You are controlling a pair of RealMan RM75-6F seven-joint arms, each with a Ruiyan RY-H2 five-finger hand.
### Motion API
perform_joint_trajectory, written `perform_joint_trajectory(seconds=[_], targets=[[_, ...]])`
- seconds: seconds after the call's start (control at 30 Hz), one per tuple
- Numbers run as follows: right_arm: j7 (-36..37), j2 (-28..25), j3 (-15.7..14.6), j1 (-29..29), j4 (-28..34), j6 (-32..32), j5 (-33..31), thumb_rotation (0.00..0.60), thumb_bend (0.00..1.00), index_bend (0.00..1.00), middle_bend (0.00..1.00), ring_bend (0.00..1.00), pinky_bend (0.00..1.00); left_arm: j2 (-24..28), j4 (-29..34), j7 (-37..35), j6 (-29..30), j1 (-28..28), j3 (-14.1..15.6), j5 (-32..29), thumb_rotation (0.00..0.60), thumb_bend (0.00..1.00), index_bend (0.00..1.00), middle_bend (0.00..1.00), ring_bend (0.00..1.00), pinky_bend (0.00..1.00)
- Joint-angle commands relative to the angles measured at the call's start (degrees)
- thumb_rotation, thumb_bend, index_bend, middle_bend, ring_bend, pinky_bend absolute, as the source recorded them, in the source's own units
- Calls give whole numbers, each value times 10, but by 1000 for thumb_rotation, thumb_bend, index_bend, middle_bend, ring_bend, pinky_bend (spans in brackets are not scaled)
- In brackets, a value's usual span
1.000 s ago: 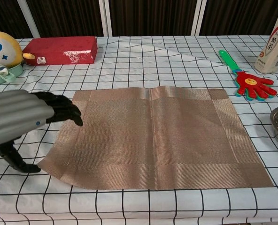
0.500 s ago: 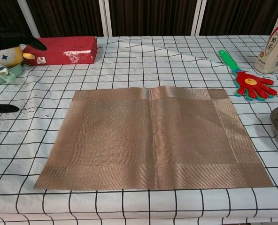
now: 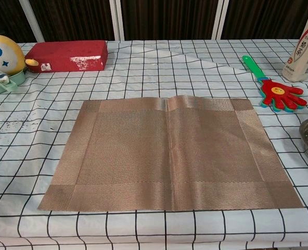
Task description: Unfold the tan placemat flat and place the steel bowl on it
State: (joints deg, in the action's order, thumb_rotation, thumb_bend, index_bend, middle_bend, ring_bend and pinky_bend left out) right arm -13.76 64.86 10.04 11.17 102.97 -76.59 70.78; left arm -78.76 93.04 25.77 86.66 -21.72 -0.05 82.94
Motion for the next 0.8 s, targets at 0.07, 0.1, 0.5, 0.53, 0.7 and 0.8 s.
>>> perform_joint_trajectory(seconds=[0.07, 0.1, 0.5, 0.53, 0.7, 0.8], targets=[[-34, 8, -32, 9, 24, 17, 35, 600, 89, 185, 109, 90, 170, -10, -25, -37, 7, 10, -11, 13, 600, 35, 105, 87, 42, 77], [-40, 10, -37, 9, 27, 18, 40, 600, 89, 196, 121, 100, 170, -12, -29, -44, 8, 11, -13, 16, 600, 35, 104, 87, 42, 76], [-120, 69, -64, 10, 13, 14, 40, 600, 89, 313, 241, 187, 190, -13, -62, -163, 9, 17, -28, 45, 600, 34, 101, 85, 42, 77], [-124, 75, -64, 10, 8, 14, 37, 600, 90, 326, 250, 189, 190, -12, -61, -168, 6, 18, -29, 44, 600, 34, 101, 85, 42, 77], [-136, 101, -64, 12, -16, 14, 26, 600, 104, 377, 273, 190, 190, -9, -45, -168, 0, 20, -29, 49, 600, 35, 101, 85, 42, 77], [-141, 117, -65, 14, -25, 18, 18, 600, 108, 391, 272, 190, 190, -9, -40, -165, 0, 21, -31, 55, 600, 35, 101, 85, 42, 77]])
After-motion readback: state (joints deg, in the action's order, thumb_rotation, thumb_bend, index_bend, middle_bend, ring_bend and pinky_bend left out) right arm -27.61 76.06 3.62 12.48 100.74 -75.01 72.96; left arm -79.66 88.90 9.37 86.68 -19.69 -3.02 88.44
